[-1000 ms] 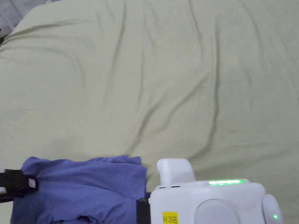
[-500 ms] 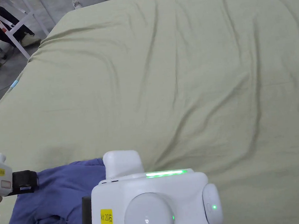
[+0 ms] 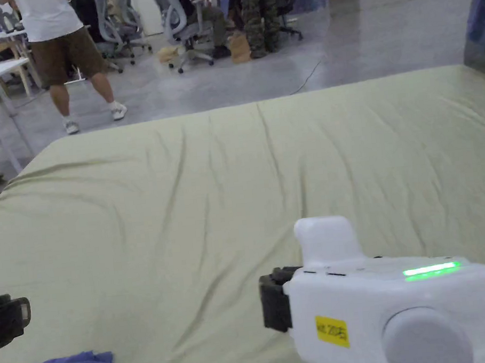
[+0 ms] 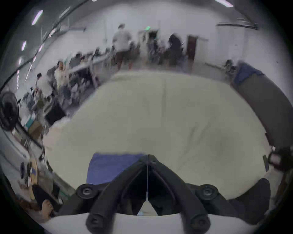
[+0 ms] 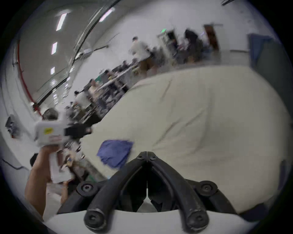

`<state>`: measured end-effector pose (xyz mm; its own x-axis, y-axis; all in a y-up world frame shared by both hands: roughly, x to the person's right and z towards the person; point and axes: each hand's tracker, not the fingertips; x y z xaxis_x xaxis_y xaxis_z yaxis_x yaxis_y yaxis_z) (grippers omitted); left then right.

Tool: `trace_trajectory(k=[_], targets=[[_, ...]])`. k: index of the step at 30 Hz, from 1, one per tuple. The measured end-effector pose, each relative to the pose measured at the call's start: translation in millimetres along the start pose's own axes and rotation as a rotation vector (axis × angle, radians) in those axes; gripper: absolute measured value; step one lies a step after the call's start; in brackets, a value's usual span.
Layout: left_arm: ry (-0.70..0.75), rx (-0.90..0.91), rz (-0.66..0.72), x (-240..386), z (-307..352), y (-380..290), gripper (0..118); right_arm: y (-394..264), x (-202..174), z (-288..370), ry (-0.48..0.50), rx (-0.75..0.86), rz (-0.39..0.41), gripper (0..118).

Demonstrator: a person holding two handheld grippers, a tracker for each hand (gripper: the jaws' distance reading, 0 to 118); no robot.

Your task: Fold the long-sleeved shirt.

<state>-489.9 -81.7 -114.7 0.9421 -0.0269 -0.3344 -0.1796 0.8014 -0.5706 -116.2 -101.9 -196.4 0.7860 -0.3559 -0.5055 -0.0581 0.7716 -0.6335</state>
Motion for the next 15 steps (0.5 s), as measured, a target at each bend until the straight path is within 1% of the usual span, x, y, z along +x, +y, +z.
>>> trace_trajectory(k=[1,3,5,8,11,15], targets=[[-0.036,0.062,-0.013,21,21,4,0,6,16,27,-0.036,0.05,-0.007,0],[-0.1,0.194,-0.008,61,62,8,0,15,42,83,-0.113,0.175,0.006,0],[-0.11,0.34,0.009,107,105,8,0,19,60,140,-0.199,0.313,0.021,0],[-0.13,0.53,0.043,163,153,3,0,18,73,208,-0.252,0.473,0.068,0],[-0.173,0.594,0.083,207,186,-9,0,8,73,250,-0.329,0.575,0.163,0],[-0.179,0.618,0.073,248,208,-24,0,-13,71,277,-0.333,0.596,0.208,0]])
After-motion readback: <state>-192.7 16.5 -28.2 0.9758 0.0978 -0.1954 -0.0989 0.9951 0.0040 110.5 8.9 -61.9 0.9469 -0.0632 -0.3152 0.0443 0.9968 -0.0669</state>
